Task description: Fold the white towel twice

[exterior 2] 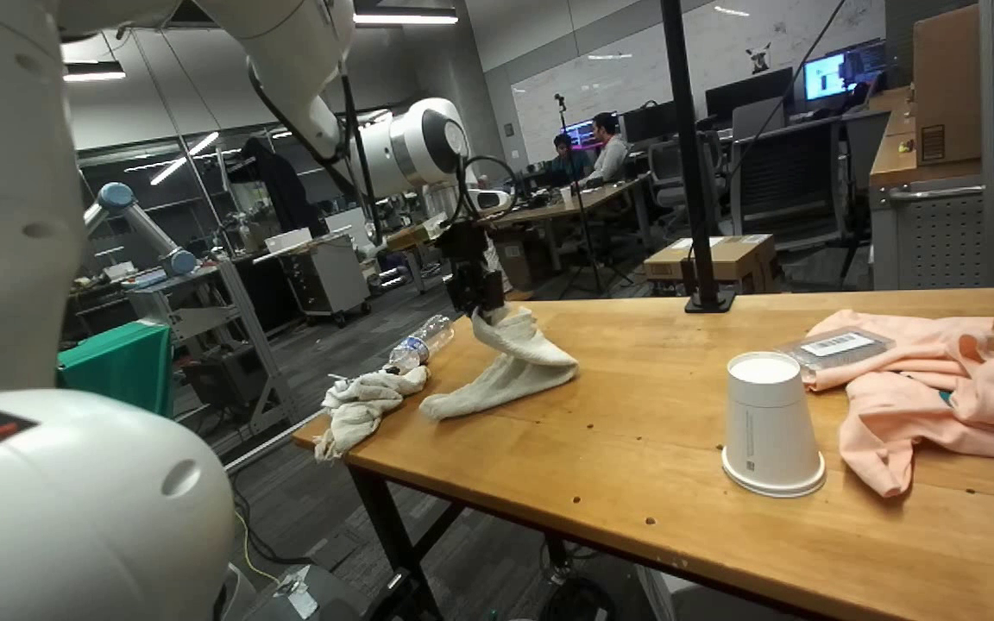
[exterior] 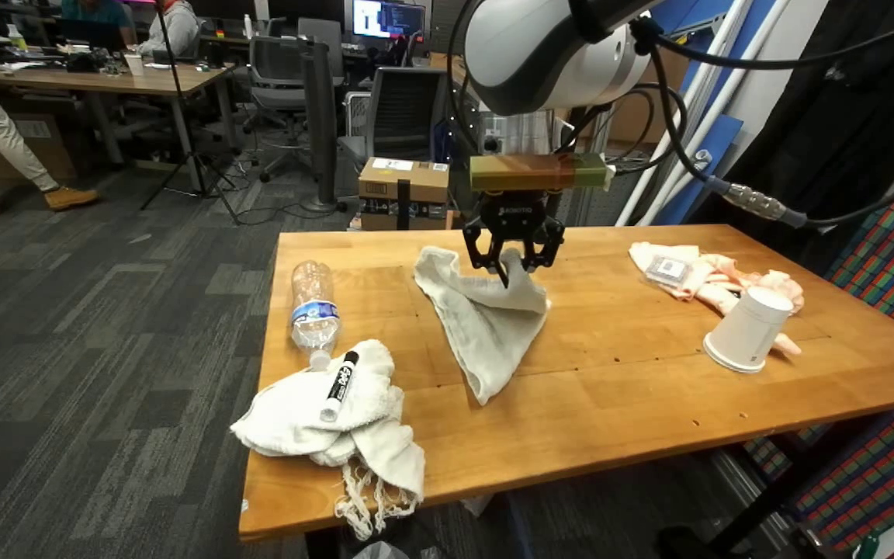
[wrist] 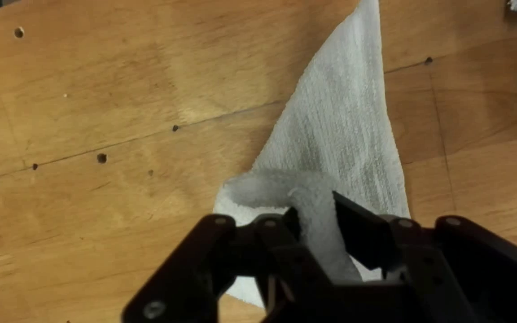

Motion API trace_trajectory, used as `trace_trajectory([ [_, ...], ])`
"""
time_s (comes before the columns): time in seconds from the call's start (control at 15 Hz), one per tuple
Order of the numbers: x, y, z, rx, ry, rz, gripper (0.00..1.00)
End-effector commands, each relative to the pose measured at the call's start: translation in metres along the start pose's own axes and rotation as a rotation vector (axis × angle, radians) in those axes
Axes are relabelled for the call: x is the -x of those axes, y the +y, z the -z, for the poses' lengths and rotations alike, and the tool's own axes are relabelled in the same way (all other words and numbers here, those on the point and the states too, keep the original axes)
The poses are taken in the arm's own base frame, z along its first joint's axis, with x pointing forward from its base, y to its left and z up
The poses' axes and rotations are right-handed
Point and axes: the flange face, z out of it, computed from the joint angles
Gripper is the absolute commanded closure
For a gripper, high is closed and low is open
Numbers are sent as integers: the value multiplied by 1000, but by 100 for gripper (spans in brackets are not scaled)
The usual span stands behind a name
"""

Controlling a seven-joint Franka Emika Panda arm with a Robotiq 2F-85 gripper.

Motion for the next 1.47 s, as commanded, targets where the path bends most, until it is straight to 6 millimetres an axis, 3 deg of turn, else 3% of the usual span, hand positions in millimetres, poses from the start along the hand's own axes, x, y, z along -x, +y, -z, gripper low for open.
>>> trace_trajectory([
  [0.0, 19, -2, 5, -37, -20, -20, 96],
  [0.87, 28, -10, -20, -25, -54, -66, 96],
  [1.13, 43, -17, -35, -66, -64, -114, 96],
  [1.4, 69, -44, -62, -148, -87, -173, 96],
])
